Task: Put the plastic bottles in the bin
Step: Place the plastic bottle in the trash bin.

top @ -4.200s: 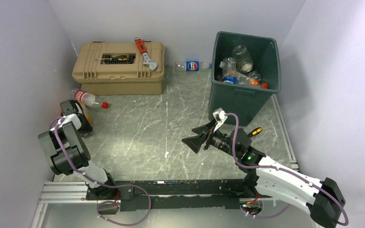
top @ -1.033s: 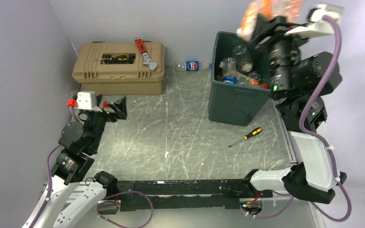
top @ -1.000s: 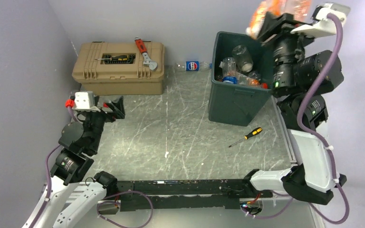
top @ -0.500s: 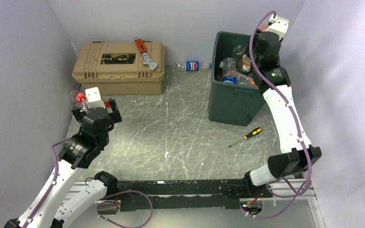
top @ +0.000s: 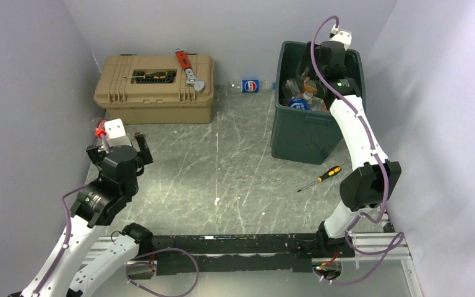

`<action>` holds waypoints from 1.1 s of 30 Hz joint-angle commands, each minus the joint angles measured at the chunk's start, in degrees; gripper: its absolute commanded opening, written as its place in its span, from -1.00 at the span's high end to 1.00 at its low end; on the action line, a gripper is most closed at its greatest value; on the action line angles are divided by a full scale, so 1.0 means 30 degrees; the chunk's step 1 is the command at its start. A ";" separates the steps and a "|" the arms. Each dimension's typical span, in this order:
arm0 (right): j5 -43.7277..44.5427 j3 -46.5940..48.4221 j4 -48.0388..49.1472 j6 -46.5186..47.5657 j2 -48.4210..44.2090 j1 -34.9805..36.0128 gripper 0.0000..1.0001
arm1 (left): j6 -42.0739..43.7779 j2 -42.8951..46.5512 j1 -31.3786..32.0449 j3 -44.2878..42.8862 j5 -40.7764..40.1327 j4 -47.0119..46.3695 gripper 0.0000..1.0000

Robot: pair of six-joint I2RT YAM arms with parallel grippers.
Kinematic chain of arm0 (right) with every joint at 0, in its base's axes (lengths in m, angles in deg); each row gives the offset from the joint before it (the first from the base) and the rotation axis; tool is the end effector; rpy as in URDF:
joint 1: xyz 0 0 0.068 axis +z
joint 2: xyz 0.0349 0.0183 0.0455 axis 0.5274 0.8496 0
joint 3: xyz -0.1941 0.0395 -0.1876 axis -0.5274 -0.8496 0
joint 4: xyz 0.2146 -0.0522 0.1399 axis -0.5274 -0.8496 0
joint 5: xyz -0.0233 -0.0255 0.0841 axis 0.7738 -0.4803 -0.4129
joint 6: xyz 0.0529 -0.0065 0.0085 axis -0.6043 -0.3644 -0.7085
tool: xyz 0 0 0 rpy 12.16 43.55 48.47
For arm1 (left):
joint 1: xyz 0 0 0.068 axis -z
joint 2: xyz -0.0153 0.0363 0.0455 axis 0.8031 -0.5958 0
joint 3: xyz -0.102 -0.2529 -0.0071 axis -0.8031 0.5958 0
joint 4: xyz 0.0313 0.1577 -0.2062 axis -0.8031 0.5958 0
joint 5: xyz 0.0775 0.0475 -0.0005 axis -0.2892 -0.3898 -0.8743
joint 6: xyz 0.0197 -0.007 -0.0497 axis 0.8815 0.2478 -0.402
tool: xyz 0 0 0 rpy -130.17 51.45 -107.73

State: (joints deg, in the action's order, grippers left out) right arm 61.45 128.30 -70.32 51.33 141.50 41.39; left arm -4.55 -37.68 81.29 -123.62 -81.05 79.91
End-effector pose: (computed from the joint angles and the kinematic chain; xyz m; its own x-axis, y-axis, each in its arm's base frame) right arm 0.3834 0.0508 0.4313 -0.2379 0.2081 -0.9487 0.2789 0.9503 0.1385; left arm 0.1123 -0.0299 0.3611 -0.2393 -0.1197 -0.9635 -0.3719 0.9280 -0.0230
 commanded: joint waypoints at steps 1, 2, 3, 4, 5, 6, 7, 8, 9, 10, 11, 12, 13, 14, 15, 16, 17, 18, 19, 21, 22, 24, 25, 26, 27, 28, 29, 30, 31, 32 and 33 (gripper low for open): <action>-0.3924 0.0841 -0.0313 -0.1778 -0.1087 0.0332 -0.99 | -0.0058 -0.1060 0.0002 0.0347 -0.0068 -0.0038 -0.99; -0.4445 0.1573 -0.1094 -0.1735 -0.0783 0.0592 -0.99 | -0.0303 -0.1438 0.0002 0.0327 0.0265 0.0033 -0.99; -0.4836 0.2272 -0.1825 -0.1620 -0.0482 0.0940 -1.00 | -0.0546 -0.1738 0.0002 0.0292 0.0622 0.0050 -0.99; -0.5321 0.2843 -0.2436 -0.1481 -0.0279 0.1210 -0.99 | -0.0759 -0.2058 -0.0013 0.0247 0.0941 0.0082 -0.99; -0.5825 0.3365 -0.2967 -0.1464 -0.0126 0.1453 -0.99 | -0.0991 -0.2325 -0.0048 0.0187 0.1201 0.0130 -0.99; -0.6001 0.3723 -0.3421 -0.1494 -0.0121 0.1648 -0.99 | -0.1200 -0.2538 -0.0078 0.0121 0.1442 0.0161 -0.99; -0.5836 0.3922 -0.3650 -0.1513 -0.0282 0.1826 -1.00 | -0.1416 -0.2725 -0.0148 0.0083 0.1677 0.0209 -0.99; -0.5530 0.3979 -0.3756 -0.1490 -0.0558 0.1995 -1.00 | -0.1652 -0.2906 -0.0255 0.0012 0.1905 0.0263 -0.99; -0.5096 0.4023 -0.3773 -0.1476 -0.1023 0.2139 -1.00 | -0.1879 -0.3164 -0.0386 -0.0049 0.2266 0.0346 -0.99; -0.4614 0.4073 -0.3760 -0.1452 -0.1376 0.2162 -1.00 | -0.2098 -0.3397 -0.0604 -0.0081 0.2597 0.0456 -0.99; -0.4081 0.4170 -0.3864 -0.1431 -0.1746 0.2183 -1.00 | -0.2397 -0.3646 -0.0902 -0.0122 0.3005 0.0550 -0.99; -0.3568 0.4311 -0.3958 -0.1410 -0.2071 0.2186 -1.00 | -0.2569 -0.3933 -0.1294 -0.0167 0.3488 0.0639 -0.99; -0.3024 0.4354 -0.3981 -0.1414 -0.2485 0.2197 -1.00 | -0.2781 -0.4229 -0.1830 -0.0213 0.4057 0.0763 -0.99; -0.2456 0.4246 -0.3827 -0.1483 -0.2987 0.2202 -1.00 | -0.2972 -0.4490 -0.2531 -0.0296 0.4718 0.0885 -0.99; -0.2297 0.3800 -0.3456 -0.1607 -0.3745 0.2203 -1.00 | -0.3121 -0.4716 -0.3391 -0.0350 0.5500 0.0974 -0.99; -0.2242 0.3104 -0.2838 -0.1834 -0.4672 0.2203 -1.00 | -0.3326 -0.4858 -0.4495 -0.0408 0.6436 0.0992 -0.99; -0.2473 0.2163 -0.1973 -0.2145 -0.5655 0.2203 -1.00 | -0.3506 -0.4975 -0.5596 -0.0419 0.7271 0.0928 -0.99; -0.3099 0.0859 -0.0884 -0.2488 -0.6848 0.2203 -0.99 | -0.4008 -0.5081 -0.6528 -0.0468 0.7786 0.0979 -0.99; -0.3961 -0.0534 0.0457 -0.2864 -0.8106 0.2225 -0.99 | -0.4506 -0.5263 -0.7062 -0.0650 0.8172 0.1077 -0.99; -0.6177 -0.4231 0.3355 -0.3978 -1.0415 0.2340 -0.99 | -0.5615 -0.5903 -0.8512 -0.0952 0.9035 0.1114 -0.99; -0.7433 -0.5572 0.4627 -0.4431 -1.1368 0.2425 -0.99 | -0.6044 -0.6391 -0.9064 -0.1043 0.9482 0.1021 -0.99; -0.9501 -0.7875 0.6629 -0.5171 -1.2828 0.2749 -0.99 | -0.7085 -0.7548 -1.0307 -0.1177 1.0090 0.0746 -0.99; -1.0291 -0.8958 0.7332 -0.5547 -1.3453 0.2982 -0.99 | -0.7436 -0.8120 -1.0889 -0.1083 1.0603 0.0315 -0.99; -1.0958 -0.9968 0.7981 -0.5799 -1.4033 0.3238 -0.98 | -0.7879 -0.8716 -1.1507 -0.0943 1.1187 -0.0116 -0.99; -1.1480 -1.0948 0.8816 -0.5900 -1.4744 0.3623 -0.98 | -0.8235 -0.9024 -1.2083 -0.0585 1.1754 -0.0763 -0.99; -1.1754 -1.1912 0.9324 -0.5971 -1.5356 0.3966 -0.97 | -0.8378 -0.9198 -1.2623 -0.0115 1.2305 -0.1785 -0.99; -1.1792 -1.2824 0.9526 -0.6046 -1.5967 0.4277 -0.97 | -0.8620 -0.9227 -1.3189 0.0544 1.2703 -0.2781 -0.99; -1.1764 -1.3678 0.9705 -0.6084 -1.6578 0.4557 -0.97 | -0.9095 -0.9176 -1.3721 0.1260 1.3053 -0.4114 -0.99; -1.1658 -1.4499 0.9779 -0.6111 -1.7236 0.4797 -0.96 | -0.9518 -0.9217 -1.4150 0.2005 1.3445 -0.5434 -0.99; -1.1458 -1.5308 0.9902 -0.6243 -1.7901 0.4922 -0.96 | -1.0058 -0.9284 -1.4501 0.2791 1.3864 -0.6815 -0.99; -1.1411 -1.6211 1.0181 -0.6494 -1.8526 0.4986 -0.95 | -1.0554 -0.9370 -1.4863 0.3819 1.4631 -0.8935 -0.99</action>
State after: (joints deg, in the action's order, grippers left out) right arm 30.24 87.27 -46.28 34.89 90.64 54.94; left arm -28.28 -66.05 40.76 -119.67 -45.76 72.26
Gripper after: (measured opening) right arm 0.981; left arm 0.995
